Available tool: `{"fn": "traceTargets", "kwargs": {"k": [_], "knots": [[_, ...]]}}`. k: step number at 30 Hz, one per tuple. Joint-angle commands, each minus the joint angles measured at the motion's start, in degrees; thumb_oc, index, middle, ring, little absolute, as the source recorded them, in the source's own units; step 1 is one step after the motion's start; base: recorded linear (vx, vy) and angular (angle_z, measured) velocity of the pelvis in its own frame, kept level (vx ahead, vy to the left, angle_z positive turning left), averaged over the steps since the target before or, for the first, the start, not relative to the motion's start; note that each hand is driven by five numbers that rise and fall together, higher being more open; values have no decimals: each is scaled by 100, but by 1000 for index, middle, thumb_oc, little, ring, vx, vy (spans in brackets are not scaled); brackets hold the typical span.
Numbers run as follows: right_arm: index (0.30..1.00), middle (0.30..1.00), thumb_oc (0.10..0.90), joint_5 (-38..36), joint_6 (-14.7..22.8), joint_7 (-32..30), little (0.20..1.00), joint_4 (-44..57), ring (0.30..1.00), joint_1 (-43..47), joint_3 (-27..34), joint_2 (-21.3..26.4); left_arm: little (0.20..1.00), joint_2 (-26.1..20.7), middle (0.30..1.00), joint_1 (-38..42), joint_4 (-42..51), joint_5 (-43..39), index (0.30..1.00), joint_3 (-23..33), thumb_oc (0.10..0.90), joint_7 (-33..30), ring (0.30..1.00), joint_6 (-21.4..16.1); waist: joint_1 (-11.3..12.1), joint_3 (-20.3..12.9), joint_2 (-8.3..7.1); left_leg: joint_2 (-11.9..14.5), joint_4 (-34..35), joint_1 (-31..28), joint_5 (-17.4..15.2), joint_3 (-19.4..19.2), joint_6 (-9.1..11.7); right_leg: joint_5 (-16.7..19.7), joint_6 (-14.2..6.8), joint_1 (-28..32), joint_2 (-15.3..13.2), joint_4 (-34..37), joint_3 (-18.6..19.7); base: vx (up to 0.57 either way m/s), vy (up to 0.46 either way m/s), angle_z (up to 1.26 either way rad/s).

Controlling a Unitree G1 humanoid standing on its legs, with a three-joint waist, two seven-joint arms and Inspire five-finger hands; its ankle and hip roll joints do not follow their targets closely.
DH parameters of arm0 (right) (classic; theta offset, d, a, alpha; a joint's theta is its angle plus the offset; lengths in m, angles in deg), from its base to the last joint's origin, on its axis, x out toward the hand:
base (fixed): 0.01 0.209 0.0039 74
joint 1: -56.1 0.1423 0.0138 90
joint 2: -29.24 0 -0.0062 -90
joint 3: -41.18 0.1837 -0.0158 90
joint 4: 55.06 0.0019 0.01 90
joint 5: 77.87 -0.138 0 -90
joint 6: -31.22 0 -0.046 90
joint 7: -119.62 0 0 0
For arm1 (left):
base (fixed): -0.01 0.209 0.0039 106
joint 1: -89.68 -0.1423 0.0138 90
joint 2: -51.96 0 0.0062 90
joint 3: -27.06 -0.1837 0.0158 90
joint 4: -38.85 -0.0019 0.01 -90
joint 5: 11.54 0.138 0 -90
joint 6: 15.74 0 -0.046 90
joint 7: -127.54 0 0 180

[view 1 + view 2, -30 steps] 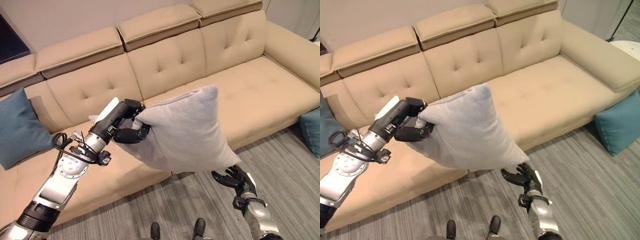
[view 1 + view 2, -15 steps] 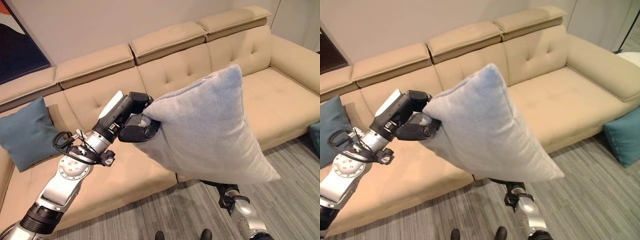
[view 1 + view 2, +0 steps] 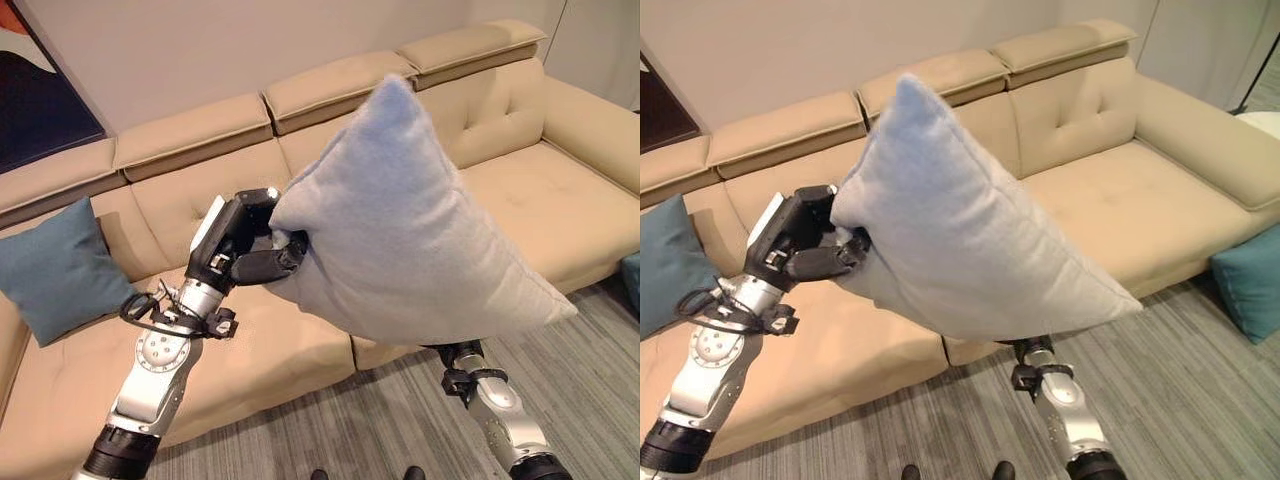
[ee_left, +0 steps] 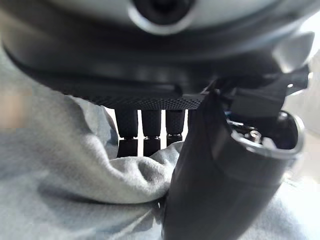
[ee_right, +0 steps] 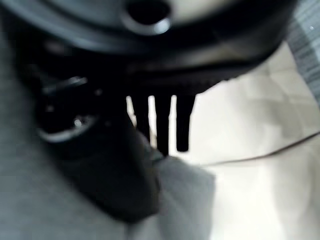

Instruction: Pick up all the scattered cushions and arrange them neatly on the sofa.

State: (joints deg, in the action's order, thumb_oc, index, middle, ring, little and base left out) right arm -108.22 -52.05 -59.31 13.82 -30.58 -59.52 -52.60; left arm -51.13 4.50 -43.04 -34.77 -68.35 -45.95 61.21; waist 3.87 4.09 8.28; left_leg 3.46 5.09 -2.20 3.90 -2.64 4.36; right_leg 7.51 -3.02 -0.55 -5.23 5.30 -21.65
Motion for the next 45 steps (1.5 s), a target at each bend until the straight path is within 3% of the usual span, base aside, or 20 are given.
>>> {"fn": "traceTargets", "kwargs": {"k": [1,12,18,23,26,31,32,36,41,45], "knots": [[300,300,400,-123,789,535,300,1339,300,458,-136,-395,300,25,300,134,-267,-11,300,-121,400,-144,300,-522,-79,-729,-452,-115,-9,53,-178,-179,230,-738,-390,489,-102,-30,205,0,0,0],[300,300,400,729,646,297,300,1379,300,-285,232,-216,300,769,300,-628,-1681,281,300,-445,400,-317,300,-239,-140,-627,-663,-21,-9,115,-117,-171,245,-750,-347,418,-7,-30,182,-12,-15,0],[300,300,400,1014,618,166,300,1119,300,-452,321,-132,300,804,300,-747,-1938,334,300,-650,400,-249,300,-120,-149,-508,-754,74,-112,79,-132,-153,221,-809,-298,405,95,-30,284,-21,-64,-1],[300,300,400,1254,608,36,300,926,300,-521,407,-18,300,860,300,-730,-2076,246,300,-767,400,-230,300,-66,-154,-112,-925,134,-1236,603,-378,-135,276,-863,-195,473,78,-76,265,-55,-63,-9],[300,300,400,1216,595,1,300,849,300,-530,451,-21,300,875,300,-735,-2118,199,300,-799,400,-221,300,-67,-156,-35,-961,144,-1470,796,-382,-194,287,-881,-176,502,57,-77,194,7,5,6],[300,300,400,1192,574,-45,300,686,300,-488,478,-30,300,841,300,-799,-2166,155,300,-797,400,-193,300,-27,-84,-14,-1093,-38,-1325,1322,-216,-418,138,-835,-213,440,-16,-71,105,52,39,17],[300,300,400,1313,574,-138,300,602,300,-438,475,-20,300,826,300,-804,-2183,172,300,-782,400,-191,300,-13,-19,2,-1119,-79,-1235,1529,-81,-625,101,-870,-219,431,30,-82,72,72,41,11],[300,300,400,1411,545,-120,300,541,300,-417,409,-90,300,775,300,-929,-2161,209,300,-703,400,-186,300,-17,46,-92,-1157,-118,-1044,1301,-175,-698,4,-1013,-247,480,84,-152,100,177,86,-3],[300,300,400,1358,520,-15,300,444,300,-341,341,-297,300,636,300,-1106,-2053,255,300,-564,400,-201,300,-21,231,-69,-1311,-256,-1008,990,-455,-695,-198,-1226,-365,510,-68,-778,208,170,120,-8],[300,300,400,1381,487,27,300,372,300,-247,321,-467,300,520,300,-1120,-1995,286,300,-502,400,-258,300,-12,275,52,-1325,-318,-971,746,-626,-712,-424,-928,-670,-4,-386,-2033,304,125,143,-13]]}}
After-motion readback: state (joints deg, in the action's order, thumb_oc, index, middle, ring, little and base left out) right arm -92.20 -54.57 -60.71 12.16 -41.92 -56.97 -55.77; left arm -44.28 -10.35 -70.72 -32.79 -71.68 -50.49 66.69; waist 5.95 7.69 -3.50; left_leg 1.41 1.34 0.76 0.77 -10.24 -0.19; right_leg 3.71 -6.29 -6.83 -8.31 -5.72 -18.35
